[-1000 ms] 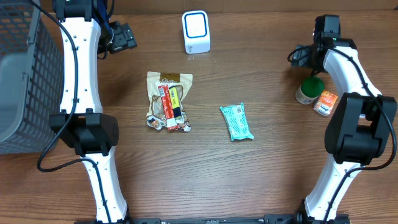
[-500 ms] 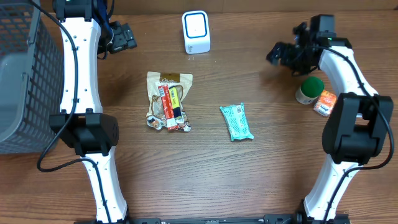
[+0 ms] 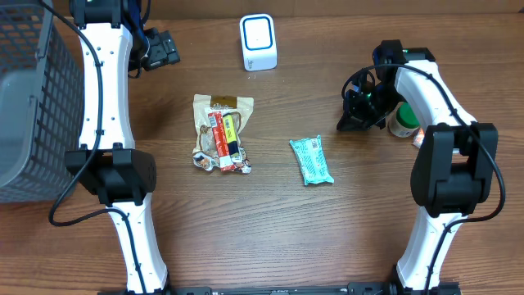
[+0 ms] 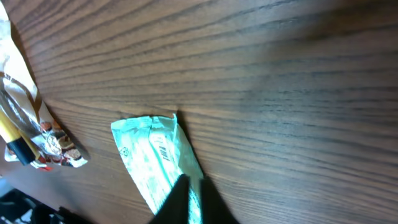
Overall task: Scan the item barcode
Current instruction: 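Move the right gripper left and lower it over the green wipes pack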
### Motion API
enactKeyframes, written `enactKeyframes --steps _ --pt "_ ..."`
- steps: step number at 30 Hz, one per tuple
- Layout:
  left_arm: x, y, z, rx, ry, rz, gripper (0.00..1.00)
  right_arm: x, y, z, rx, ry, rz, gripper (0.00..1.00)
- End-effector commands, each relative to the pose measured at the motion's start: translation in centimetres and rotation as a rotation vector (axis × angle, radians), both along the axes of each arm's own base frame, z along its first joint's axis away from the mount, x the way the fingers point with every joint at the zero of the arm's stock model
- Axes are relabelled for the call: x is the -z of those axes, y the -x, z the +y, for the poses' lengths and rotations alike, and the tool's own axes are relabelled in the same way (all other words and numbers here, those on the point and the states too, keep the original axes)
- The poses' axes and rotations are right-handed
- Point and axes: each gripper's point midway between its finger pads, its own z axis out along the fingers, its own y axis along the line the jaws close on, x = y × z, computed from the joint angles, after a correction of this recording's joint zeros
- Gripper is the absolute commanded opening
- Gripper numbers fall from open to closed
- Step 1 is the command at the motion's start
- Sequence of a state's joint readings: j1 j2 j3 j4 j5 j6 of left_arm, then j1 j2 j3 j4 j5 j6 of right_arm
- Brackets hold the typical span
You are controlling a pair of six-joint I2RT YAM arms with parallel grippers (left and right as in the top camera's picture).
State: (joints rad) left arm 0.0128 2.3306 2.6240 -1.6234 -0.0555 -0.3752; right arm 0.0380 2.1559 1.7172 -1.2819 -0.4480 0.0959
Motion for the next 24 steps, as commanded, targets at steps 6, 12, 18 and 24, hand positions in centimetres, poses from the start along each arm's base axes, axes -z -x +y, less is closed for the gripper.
enactKeyframes --steps 6,12,18,24 --pt "0.3 -0.1 -0.4 -0.006 0.007 0.004 1.00 -0.4 2.8 3.7 -0.058 0.004 0.098 0.04" --pt "0.3 -0.1 -0.4 -0.006 0.007 0.004 1.00 -0.3 5.8 6.9 -0.184 0.064 0.150 0.04" --pt "0.3 -0.1 -0.4 -0.006 0.007 0.004 1.00 0.3 8.1 10.2 -0.321 0.139 0.135 0.04" --pt "0.3 -0.1 -0.4 -0.006 0.007 0.004 1.00 2.8 10.3 11.0 -0.456 0.297 0.104 0.04"
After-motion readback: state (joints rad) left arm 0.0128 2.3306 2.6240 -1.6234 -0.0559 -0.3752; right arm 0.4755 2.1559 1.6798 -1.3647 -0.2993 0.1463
